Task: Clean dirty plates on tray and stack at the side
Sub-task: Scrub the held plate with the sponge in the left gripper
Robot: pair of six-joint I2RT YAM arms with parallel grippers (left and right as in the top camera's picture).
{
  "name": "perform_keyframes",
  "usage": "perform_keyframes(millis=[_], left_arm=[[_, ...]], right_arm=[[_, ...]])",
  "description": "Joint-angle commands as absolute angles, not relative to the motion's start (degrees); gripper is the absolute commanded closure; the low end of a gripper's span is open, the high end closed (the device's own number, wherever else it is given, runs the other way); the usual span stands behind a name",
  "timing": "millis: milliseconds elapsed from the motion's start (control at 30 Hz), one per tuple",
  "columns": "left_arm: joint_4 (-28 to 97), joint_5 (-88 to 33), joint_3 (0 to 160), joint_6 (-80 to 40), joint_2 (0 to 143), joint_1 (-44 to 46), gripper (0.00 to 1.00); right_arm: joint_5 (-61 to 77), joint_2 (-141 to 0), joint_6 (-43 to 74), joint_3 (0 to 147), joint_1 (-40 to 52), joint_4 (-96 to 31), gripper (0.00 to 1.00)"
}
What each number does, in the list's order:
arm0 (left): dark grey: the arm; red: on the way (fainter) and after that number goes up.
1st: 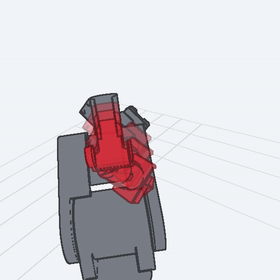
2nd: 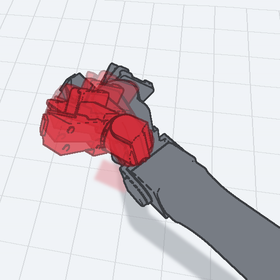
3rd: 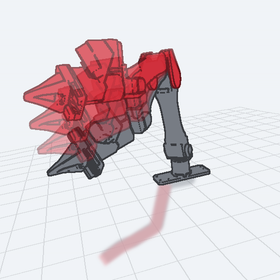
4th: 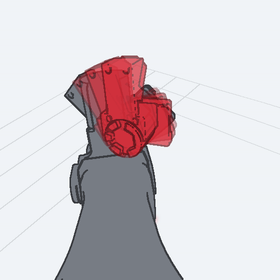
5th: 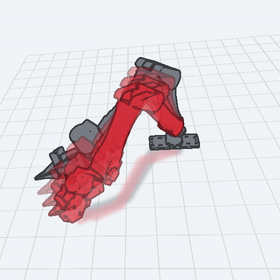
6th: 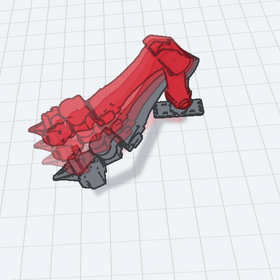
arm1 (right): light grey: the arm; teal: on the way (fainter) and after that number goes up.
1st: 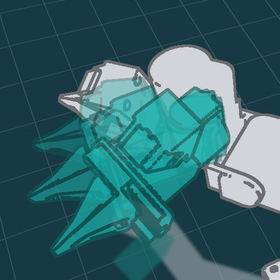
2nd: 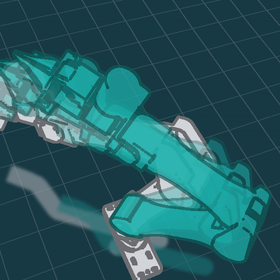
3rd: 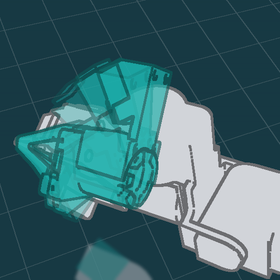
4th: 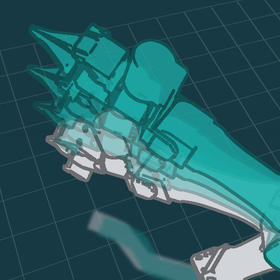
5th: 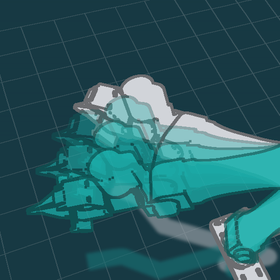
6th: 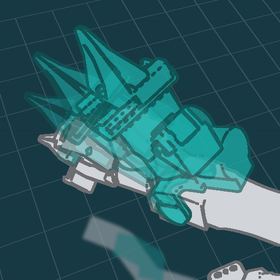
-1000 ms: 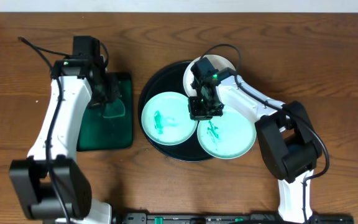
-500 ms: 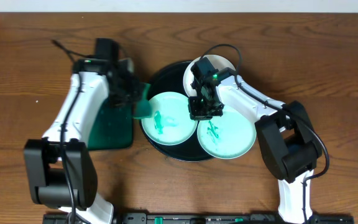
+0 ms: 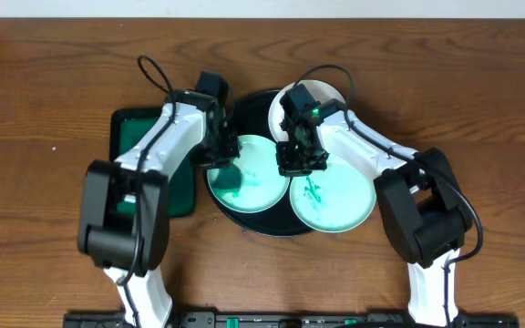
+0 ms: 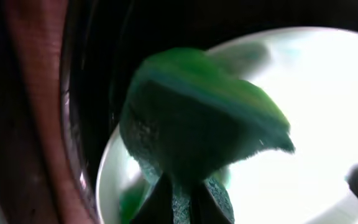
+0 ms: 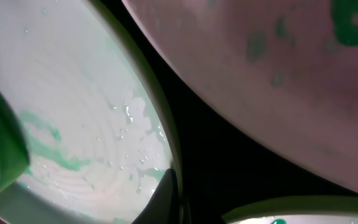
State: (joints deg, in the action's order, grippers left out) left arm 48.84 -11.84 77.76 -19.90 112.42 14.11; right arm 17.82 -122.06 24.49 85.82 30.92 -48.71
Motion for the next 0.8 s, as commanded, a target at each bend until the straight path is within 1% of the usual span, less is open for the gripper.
perform_keyframes(millis=[0,133,267,433,600,667,767], left_arm=[[49.6,-9.1,78.5,-21.1,117.0,13.3,0.93],[49.5,-19.7,78.5,-15.7,120.8,15.0,0.93],[48.0,-30.6,78.5,-11.0,121.4,19.4,0.93],[44.2,-37.1,78.5,-11.5,121.4,24.6,0.93],[42.3,-35.9,78.5,-15.0,121.4,24.9,0.93],[42.7,-32.1,78.5,-17.0,121.4,23.5,0.93],[45.0,-22.0,78.5,-21.0,121.4,20.7,0.93]], right_arm=[[18.5,-122.4,23.0,84.6,31.6,-50.3,0.99],[18.5,-122.4,22.6,84.6,31.6,-50.4,0.99],[18.5,-122.4,22.6,84.6,31.6,-50.3,0.99],[18.5,-122.4,22.6,84.6,31.6,-50.4,0.99],[18.5,-122.4,22.6,84.6,31.6,-50.6,0.99],[18.5,-122.4,22.6,84.6,31.6,-50.6,0.99],[18.5,-122.4,22.6,84.6,31.6,-50.6,0.99]])
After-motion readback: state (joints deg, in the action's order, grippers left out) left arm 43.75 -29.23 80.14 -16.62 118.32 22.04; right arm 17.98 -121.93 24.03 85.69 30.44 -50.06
